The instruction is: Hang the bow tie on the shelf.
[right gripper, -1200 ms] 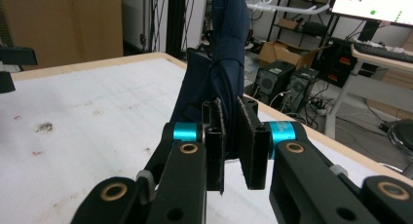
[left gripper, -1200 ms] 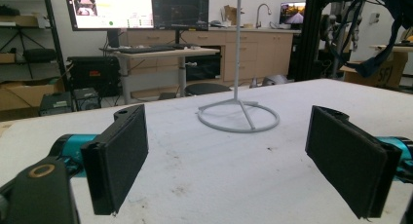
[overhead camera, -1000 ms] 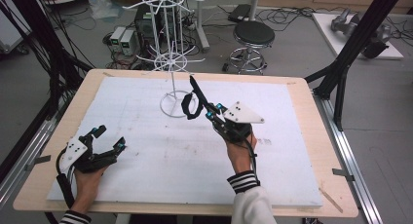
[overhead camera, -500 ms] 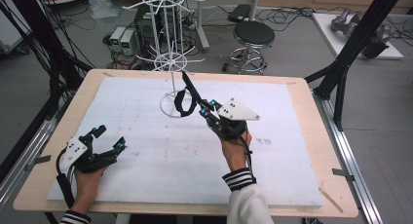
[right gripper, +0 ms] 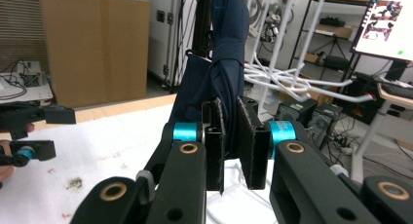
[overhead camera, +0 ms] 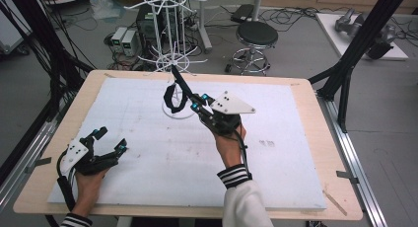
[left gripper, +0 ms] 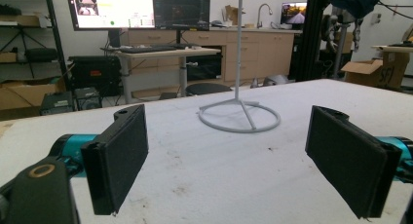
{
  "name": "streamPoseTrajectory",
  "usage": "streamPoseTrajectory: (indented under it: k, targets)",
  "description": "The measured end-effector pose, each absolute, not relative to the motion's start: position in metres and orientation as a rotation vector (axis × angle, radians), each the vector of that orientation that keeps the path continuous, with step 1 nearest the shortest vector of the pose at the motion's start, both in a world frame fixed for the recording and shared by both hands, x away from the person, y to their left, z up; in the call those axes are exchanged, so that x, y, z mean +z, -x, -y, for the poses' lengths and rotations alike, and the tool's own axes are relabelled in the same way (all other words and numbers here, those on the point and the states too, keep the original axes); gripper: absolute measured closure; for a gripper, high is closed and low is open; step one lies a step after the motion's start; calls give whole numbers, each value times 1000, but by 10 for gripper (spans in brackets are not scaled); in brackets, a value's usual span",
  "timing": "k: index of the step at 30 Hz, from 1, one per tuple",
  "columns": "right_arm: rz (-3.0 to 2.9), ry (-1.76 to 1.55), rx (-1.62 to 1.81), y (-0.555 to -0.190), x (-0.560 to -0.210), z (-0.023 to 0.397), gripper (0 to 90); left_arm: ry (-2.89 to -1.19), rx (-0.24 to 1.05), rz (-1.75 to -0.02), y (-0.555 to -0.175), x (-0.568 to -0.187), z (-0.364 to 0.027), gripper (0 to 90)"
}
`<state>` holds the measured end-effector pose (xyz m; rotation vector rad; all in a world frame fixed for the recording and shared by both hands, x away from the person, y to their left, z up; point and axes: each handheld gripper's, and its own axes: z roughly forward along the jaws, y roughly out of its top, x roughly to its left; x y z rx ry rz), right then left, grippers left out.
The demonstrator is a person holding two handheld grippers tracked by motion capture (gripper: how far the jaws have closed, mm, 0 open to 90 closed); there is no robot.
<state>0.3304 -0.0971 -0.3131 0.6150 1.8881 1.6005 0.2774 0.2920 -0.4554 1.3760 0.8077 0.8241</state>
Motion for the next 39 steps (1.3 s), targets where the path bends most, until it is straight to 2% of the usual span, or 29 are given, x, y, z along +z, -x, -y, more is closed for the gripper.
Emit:
streamPoseTrajectory:
  k: [20,39]
  targets:
    - [-1889,-608,1615,-346,-310,77,822,-1374,825,-806,-277,-456,-292,160]
    - [-1893,-714,1578,-373,-322,68,822,-1372,825,-806,-277,-456,-292,160]
